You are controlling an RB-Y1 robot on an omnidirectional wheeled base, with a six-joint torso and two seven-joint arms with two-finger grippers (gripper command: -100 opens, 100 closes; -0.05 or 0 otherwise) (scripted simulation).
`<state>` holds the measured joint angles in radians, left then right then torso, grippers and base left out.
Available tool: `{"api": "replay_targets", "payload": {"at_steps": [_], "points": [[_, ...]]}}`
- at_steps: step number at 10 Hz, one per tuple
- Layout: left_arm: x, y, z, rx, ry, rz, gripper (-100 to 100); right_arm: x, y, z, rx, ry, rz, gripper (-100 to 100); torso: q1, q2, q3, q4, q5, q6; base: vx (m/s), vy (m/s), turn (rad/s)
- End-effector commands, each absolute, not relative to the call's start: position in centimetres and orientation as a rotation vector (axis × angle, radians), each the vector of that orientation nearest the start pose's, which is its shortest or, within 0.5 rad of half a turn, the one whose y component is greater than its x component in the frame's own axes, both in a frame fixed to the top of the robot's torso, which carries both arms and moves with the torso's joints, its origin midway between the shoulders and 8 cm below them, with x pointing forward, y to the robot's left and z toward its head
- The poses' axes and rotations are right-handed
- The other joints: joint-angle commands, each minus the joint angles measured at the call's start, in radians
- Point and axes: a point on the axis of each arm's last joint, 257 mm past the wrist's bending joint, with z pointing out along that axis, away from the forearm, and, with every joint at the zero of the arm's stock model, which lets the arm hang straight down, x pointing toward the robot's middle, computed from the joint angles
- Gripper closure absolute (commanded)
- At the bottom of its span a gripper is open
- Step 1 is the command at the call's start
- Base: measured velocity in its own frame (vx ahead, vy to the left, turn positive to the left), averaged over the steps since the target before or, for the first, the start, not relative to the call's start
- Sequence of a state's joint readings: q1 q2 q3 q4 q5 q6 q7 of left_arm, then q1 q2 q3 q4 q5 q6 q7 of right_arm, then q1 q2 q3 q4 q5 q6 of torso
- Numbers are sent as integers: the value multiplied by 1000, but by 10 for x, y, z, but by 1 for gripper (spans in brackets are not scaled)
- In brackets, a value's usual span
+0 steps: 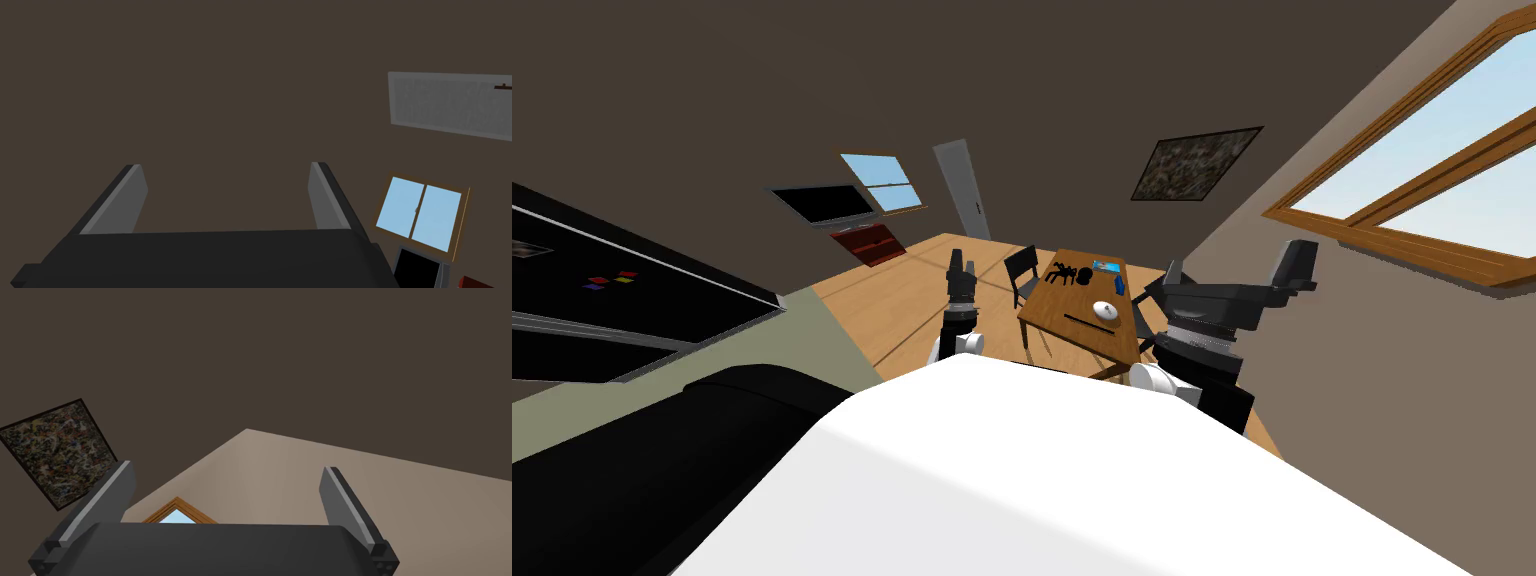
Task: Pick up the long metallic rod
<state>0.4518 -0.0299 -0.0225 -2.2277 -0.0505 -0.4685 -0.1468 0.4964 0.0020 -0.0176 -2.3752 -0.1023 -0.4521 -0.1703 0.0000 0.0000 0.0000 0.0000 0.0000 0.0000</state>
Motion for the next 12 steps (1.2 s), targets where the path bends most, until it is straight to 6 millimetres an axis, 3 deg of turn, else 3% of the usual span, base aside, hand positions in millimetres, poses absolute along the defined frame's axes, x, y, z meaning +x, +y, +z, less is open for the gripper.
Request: {"api": "replay_targets", "payload": {"at_steps": [1,4,7,8,11,12], "points": [[365,266,11,-624,683,-1166,0,330,-290,55,717,504,1513,-100,0,0,0,0,0,0,-12,-25,66],[365,266,11,-624,683,-1166,0,333,-285,35,685,625,1466,-100,-6,3,2,1,-1,0,-39,-87,114],[365,266,11,-624,683,-1166,0,337,-279,-1,659,784,1395,-100,-8,5,3,1,-2,0,-67,-115,190],[365,266,11,-624,683,-1166,0,338,-278,-1,651,796,1395,-100,-9,4,3,1,-2,0,-39,-86,76],[365,266,11,-624,683,-1166,0,341,-271,-52,615,992,1311,-100,-6,3,2,1,-1,0,-46,-84,225],[365,266,11,-624,683,-1166,0,341,-271,-56,610,1010,1307,-100,-7,2,1,1,-2,0,-33,-77,80]]}}
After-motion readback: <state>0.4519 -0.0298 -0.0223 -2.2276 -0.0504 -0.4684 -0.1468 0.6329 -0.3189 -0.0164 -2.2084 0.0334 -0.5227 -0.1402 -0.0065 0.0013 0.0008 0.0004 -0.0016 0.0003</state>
